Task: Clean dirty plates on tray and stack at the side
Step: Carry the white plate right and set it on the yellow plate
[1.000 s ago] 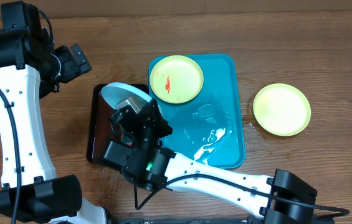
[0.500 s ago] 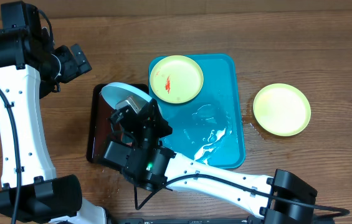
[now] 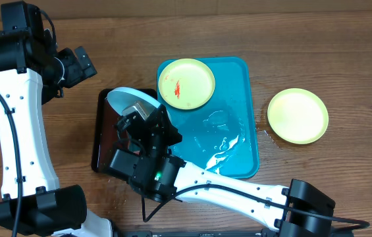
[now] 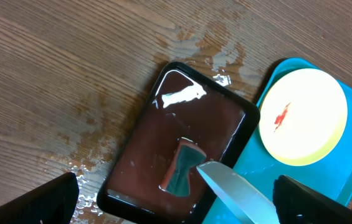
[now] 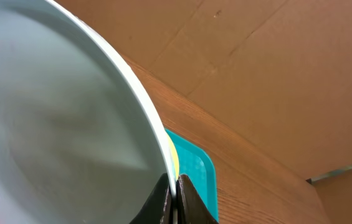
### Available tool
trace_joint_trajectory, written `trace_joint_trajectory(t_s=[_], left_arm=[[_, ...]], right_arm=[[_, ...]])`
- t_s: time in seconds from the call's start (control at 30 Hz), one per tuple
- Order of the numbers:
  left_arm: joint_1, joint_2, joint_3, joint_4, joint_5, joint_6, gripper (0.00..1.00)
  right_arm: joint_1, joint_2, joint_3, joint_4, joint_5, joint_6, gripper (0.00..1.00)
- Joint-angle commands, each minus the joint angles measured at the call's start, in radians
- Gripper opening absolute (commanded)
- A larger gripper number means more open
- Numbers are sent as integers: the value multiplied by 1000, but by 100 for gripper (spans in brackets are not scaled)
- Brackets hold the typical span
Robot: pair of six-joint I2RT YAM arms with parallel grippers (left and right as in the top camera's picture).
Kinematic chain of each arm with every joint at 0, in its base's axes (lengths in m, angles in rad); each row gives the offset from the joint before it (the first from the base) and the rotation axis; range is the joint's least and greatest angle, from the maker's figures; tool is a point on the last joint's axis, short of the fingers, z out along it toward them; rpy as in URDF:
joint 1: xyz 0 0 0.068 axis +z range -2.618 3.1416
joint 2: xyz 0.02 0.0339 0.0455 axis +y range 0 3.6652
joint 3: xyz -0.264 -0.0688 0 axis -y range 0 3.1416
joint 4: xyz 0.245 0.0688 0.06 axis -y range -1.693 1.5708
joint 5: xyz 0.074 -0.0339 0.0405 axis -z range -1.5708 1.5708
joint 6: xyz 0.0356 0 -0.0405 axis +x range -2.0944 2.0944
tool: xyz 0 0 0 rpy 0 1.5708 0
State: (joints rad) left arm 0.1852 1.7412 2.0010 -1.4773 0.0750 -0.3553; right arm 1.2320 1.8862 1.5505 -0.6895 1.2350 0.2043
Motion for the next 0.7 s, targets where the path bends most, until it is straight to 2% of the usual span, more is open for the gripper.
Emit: trace_joint_trajectory(t_s=[0.0,0.2,0.27,0.4,0.53,0.67], left_arm=[[4,-15,20,0,0,12,100],[5,-15,20,0,0,12,100],[4,-15,20,0,0,12,100],[4,-15,20,0,0,12,100],[4,-15,20,0,0,12,100],[4,-15,20,0,0,12,100]], right_arm=[[-11,-29,23,9,-38,11,4],[-156,-35,25,-47,-443,166,4],[-225,-53,42,-81,-586,167,4],[-377,-121,98,-171,-729,167,4],[-582,-212,124,-253,-916,167,4],[-870,-248,124,-348,-1145,167,4]])
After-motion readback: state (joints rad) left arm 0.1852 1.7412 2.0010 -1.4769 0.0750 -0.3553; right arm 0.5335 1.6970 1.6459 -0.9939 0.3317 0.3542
